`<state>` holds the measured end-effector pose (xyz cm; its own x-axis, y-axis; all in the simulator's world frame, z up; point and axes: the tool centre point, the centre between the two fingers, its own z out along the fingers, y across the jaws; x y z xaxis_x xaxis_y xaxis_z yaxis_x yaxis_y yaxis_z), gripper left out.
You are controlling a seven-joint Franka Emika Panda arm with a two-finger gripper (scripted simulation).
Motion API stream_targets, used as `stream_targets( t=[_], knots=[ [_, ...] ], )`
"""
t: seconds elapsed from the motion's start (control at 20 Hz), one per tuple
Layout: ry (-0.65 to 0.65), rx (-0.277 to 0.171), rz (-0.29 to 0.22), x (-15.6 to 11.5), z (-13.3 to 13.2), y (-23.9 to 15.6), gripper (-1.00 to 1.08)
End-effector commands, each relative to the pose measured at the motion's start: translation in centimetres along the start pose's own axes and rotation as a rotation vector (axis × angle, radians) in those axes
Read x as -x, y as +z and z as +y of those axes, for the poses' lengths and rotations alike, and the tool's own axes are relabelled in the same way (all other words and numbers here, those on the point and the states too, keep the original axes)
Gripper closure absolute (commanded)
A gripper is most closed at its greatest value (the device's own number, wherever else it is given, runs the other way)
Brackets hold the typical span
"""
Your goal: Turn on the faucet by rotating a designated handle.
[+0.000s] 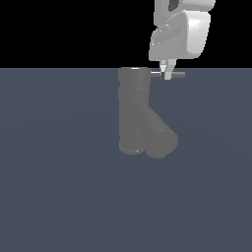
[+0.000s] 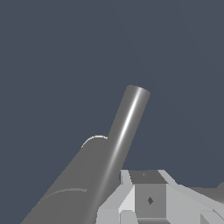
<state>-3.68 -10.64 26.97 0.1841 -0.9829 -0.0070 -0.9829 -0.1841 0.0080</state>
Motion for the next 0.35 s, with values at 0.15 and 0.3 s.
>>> stream_targets(
  t=[0.15, 0.3],
  knots=[
    [0.049, -0.008, 0.007, -3.9, -0.6, 0.0, 1.08],
    [0.052, -0.008, 0.007, -4.5, -1.0, -0.1, 1.08]
  ],
)
